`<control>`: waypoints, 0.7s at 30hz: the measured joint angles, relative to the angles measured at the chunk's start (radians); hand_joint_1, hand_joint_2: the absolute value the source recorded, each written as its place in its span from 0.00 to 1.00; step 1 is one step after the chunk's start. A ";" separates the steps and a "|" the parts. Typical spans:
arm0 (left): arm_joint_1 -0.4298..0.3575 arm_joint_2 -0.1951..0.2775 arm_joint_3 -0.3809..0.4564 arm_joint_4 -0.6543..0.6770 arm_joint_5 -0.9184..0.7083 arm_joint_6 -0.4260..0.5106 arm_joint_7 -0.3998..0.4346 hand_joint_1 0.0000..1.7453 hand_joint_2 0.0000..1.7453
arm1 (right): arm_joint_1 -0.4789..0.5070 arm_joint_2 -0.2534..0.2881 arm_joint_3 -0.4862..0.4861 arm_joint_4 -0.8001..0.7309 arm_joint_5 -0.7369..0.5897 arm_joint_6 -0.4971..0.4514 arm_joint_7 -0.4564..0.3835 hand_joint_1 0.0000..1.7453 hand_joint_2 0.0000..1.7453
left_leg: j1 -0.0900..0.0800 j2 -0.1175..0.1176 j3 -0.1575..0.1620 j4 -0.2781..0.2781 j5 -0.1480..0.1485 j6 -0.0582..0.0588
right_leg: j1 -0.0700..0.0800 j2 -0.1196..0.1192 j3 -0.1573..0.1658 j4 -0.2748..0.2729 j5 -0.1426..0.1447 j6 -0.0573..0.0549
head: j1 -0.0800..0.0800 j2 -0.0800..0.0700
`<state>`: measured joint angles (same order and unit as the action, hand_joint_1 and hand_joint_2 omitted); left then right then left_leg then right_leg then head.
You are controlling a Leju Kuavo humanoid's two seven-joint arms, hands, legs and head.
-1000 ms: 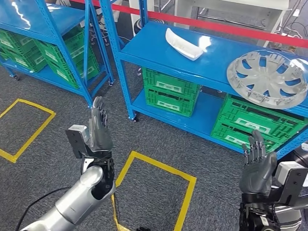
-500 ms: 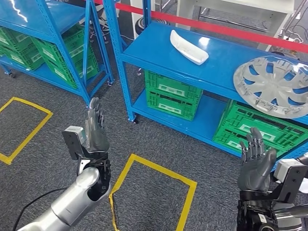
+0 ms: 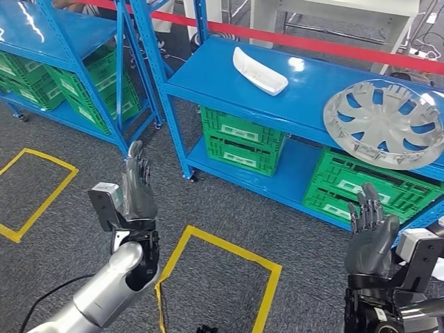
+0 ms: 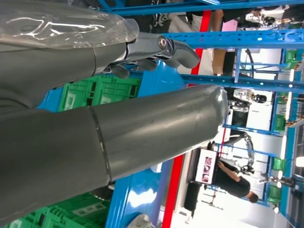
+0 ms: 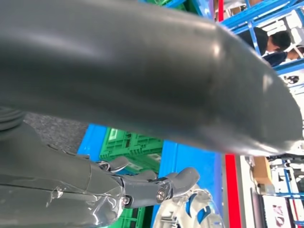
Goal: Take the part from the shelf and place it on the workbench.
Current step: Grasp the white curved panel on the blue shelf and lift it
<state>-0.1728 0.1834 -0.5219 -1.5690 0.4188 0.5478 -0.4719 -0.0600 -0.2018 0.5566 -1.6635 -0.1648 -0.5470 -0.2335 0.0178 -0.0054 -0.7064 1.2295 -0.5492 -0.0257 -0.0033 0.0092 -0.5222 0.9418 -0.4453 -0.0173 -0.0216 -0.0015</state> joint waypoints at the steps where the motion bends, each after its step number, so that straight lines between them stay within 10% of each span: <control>1: 0.001 0.001 0.000 0.000 0.000 0.000 0.000 0.00 0.00 | 0.001 0.000 0.000 0.000 0.000 0.000 0.000 0.00 0.00 | -0.001 0.000 -0.017 0.021 0.005 0.001 | 0.002 0.000 0.002 0.000 -0.002 -0.002 | 0.000 0.000; 6: -0.001 0.003 0.000 -0.001 0.000 0.000 0.000 0.00 0.00 | 0.001 0.000 0.001 0.000 0.000 0.000 0.000 0.00 0.00 | -0.011 0.001 0.101 -0.260 0.149 0.027 | 0.012 0.006 0.017 0.002 -0.019 0.002 | -0.001 0.000; 11: -0.003 0.004 0.000 -0.002 0.000 0.000 -0.001 0.00 0.00 | 0.000 0.000 0.001 0.000 0.000 0.000 0.000 0.00 0.00 | -0.009 0.003 0.124 -0.302 0.144 0.043 | 0.014 0.003 0.005 0.028 -0.046 0.025 | 0.002 0.000; 15: 0.000 0.002 0.000 -0.003 -0.003 0.002 -0.013 0.00 0.00 | 0.001 0.000 0.001 0.000 0.001 0.000 0.000 0.00 0.00 | -0.003 0.004 0.145 -0.310 0.128 0.051 | 0.001 0.001 -0.128 0.283 -0.139 0.044 | 0.007 0.000; 17: 0.003 0.002 0.000 -0.003 -0.003 0.002 -0.017 0.00 0.00 | 0.004 0.000 0.001 0.000 0.002 0.000 0.000 0.00 0.00 | 0.000 0.004 0.162 -0.310 0.115 0.046 | -0.009 -0.001 -0.156 0.306 -0.110 0.053 | 0.007 0.000; 21: 0.004 0.002 0.000 -0.003 -0.003 0.002 -0.022 0.00 0.00 | 0.004 0.000 0.001 0.002 0.003 0.004 0.000 0.00 0.00 | 0.007 0.000 0.197 -0.305 0.085 0.023 | -0.020 -0.007 -0.061 0.063 0.024 0.066 | 0.010 0.000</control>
<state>-0.1687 0.1849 -0.5219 -1.5723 0.4157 0.5498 -0.4941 -0.0559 -0.2018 0.5580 -1.6618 -0.1617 -0.5434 -0.2339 0.0244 -0.0059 -0.5093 0.9248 -0.4645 -0.0026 -0.0230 0.0024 -0.5834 1.0047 -0.4210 0.0487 -0.0118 -0.0015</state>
